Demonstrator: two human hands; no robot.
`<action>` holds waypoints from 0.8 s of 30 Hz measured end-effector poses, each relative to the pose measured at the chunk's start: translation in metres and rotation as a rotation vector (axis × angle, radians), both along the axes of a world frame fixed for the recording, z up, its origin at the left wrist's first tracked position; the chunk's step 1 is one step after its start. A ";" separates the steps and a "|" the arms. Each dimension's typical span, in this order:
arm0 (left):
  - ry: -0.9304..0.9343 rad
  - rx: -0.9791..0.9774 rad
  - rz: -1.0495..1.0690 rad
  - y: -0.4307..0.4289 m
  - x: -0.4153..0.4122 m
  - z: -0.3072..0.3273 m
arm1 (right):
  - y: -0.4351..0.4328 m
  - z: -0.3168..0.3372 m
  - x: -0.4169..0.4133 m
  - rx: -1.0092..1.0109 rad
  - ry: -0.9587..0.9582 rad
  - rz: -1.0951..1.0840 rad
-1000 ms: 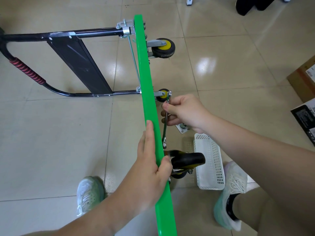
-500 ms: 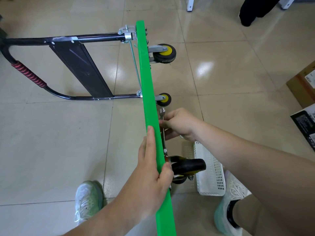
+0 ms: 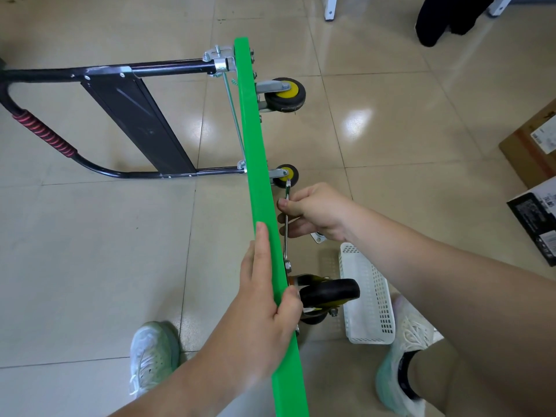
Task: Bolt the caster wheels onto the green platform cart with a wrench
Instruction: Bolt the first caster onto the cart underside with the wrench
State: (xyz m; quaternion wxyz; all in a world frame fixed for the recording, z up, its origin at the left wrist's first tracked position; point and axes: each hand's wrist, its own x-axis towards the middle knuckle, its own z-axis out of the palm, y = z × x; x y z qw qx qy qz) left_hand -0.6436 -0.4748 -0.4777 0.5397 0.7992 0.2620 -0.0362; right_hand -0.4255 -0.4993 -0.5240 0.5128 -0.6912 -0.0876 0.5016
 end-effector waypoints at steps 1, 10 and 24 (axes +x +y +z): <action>0.001 -0.002 0.000 0.000 0.000 0.000 | 0.000 -0.001 -0.002 -0.002 0.001 0.010; 0.003 0.003 -0.008 0.001 0.000 0.001 | 0.000 -0.003 -0.007 0.010 -0.026 0.054; 0.001 0.003 0.001 0.001 0.001 0.002 | -0.008 0.003 -0.015 0.045 -0.087 0.041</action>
